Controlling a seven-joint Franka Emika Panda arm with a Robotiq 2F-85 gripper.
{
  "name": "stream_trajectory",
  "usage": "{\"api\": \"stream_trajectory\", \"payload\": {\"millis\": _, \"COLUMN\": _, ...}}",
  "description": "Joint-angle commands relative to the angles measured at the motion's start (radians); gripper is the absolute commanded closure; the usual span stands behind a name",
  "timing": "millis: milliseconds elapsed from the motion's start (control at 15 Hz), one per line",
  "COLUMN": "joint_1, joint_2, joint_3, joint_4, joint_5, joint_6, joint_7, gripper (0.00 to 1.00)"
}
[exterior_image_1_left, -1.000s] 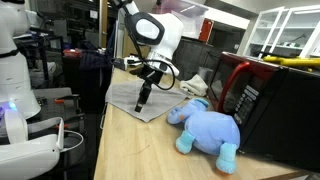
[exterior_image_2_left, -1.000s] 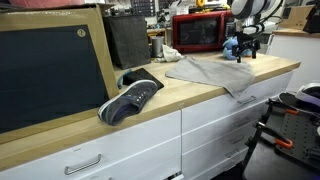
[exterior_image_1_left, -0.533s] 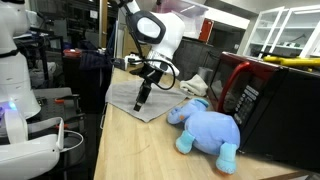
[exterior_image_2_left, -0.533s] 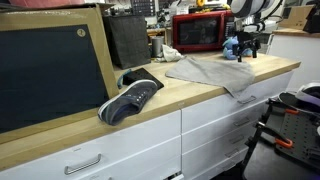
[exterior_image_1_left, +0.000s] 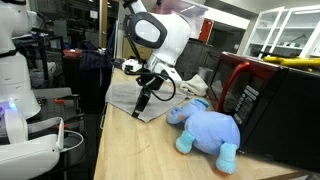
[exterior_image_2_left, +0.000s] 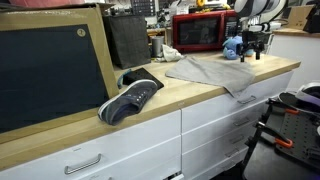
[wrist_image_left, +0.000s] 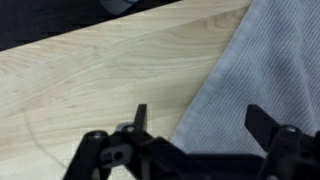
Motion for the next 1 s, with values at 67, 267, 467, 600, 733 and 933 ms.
{"api": "stream_trajectory", "payload": {"millis": 67, "joint_1": -0.111, "joint_2": 0.101, "joint_3": -0.027, "joint_4": 0.147, "joint_5": 0.133, "joint_6": -0.152, "joint_7": -0.168, "gripper": 0.00}}
{"api": "stream_trajectory", "payload": {"millis": 267, "joint_1": -0.167, "joint_2": 0.150, "joint_3": -0.023, "joint_4": 0.194, "joint_5": 0.203, "joint_6": -0.210, "joint_7": -0.208, "gripper": 0.00}}
{"api": "stream_trajectory", "payload": {"millis": 467, "joint_1": -0.188, "joint_2": 0.178, "joint_3": -0.015, "joint_4": 0.207, "joint_5": 0.251, "joint_6": -0.245, "joint_7": -0.192, "gripper": 0.00}}
{"api": "stream_trajectory", "payload": {"millis": 600, "joint_1": -0.191, "joint_2": 0.177, "joint_3": -0.007, "joint_4": 0.202, "joint_5": 0.283, "joint_6": -0.267, "joint_7": -0.189, "gripper": 0.00}}
{"api": "stream_trajectory", "payload": {"millis": 733, "joint_1": -0.189, "joint_2": 0.161, "joint_3": -0.001, "joint_4": 0.196, "joint_5": 0.311, "joint_6": -0.289, "joint_7": -0.192, "gripper": 0.00}}
{"api": "stream_trajectory", "payload": {"millis": 933, "joint_1": -0.184, "joint_2": 0.142, "joint_3": 0.016, "joint_4": 0.188, "joint_5": 0.379, "joint_6": -0.298, "joint_7": -0.211, "gripper": 0.00}}
